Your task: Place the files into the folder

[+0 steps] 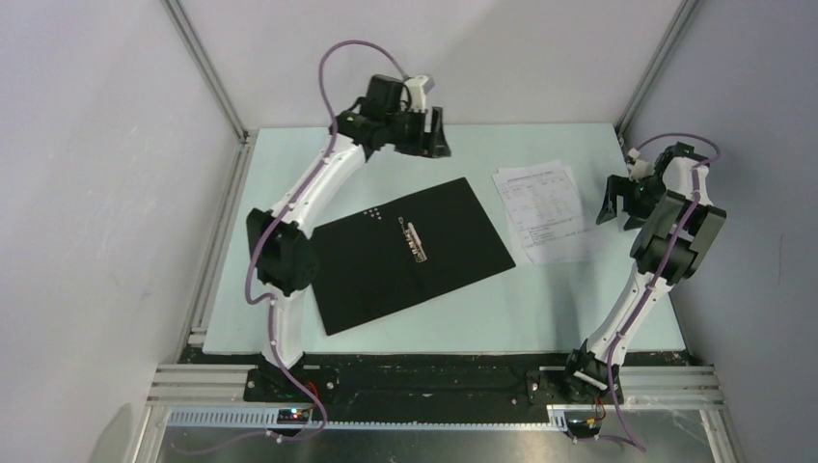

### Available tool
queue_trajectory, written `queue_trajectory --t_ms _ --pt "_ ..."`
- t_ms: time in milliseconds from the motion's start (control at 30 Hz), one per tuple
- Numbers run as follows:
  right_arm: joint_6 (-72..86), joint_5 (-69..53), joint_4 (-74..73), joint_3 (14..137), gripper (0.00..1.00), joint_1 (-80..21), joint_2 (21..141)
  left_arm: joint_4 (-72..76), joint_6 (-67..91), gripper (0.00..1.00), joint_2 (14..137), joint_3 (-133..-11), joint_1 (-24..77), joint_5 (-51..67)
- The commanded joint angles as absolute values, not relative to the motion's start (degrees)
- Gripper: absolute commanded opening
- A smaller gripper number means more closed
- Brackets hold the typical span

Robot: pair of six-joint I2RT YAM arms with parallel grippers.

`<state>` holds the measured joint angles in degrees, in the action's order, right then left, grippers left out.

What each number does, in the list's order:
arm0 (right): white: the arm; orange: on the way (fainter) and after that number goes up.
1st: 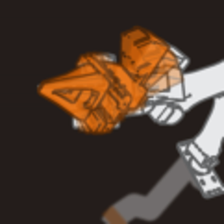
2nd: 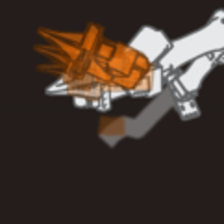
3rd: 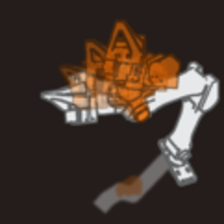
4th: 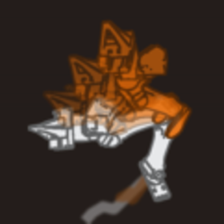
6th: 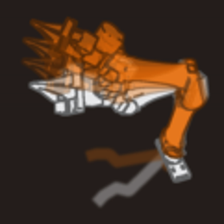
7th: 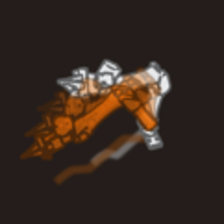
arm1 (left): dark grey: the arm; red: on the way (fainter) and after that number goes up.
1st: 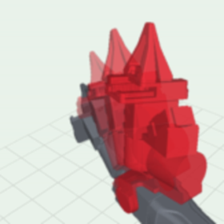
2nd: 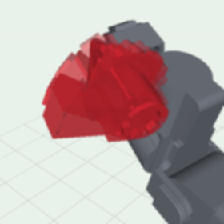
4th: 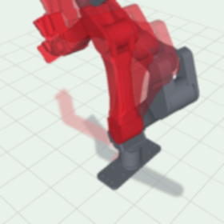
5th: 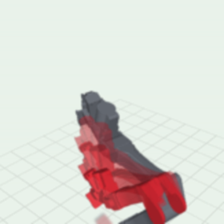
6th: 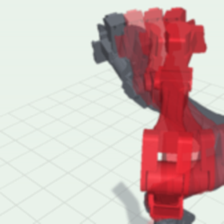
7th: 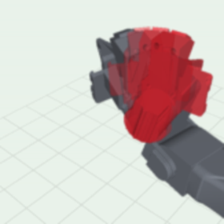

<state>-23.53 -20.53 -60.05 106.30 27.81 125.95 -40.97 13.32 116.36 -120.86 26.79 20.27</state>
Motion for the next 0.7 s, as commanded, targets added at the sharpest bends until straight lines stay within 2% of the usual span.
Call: queue_trajectory --t_ms 0,167,333,667 --pt "-28.8 -25.4 -66.1 108.7 0.84 27.3 128.2 -35.2 19.4 0.76 122.7 -125.8 31.7 25.2" --pt "-30.2 -28.7 -69.0 108.3 0.84 25.2 130.4 -25.3 23.2 0.77 129.3 -127.0 33.7 30.0" --pt "-28.5 -30.9 -68.9 108.8 0.83 23.6 131.7 -22.6 26.8 0.74 137.0 -132.2 34.7 34.1" --pt "-25.1 -32.1 -64.9 110.0 0.80 24.1 130.7 -13.8 37.0 0.71 147.2 -133.2 38.6 33.9"
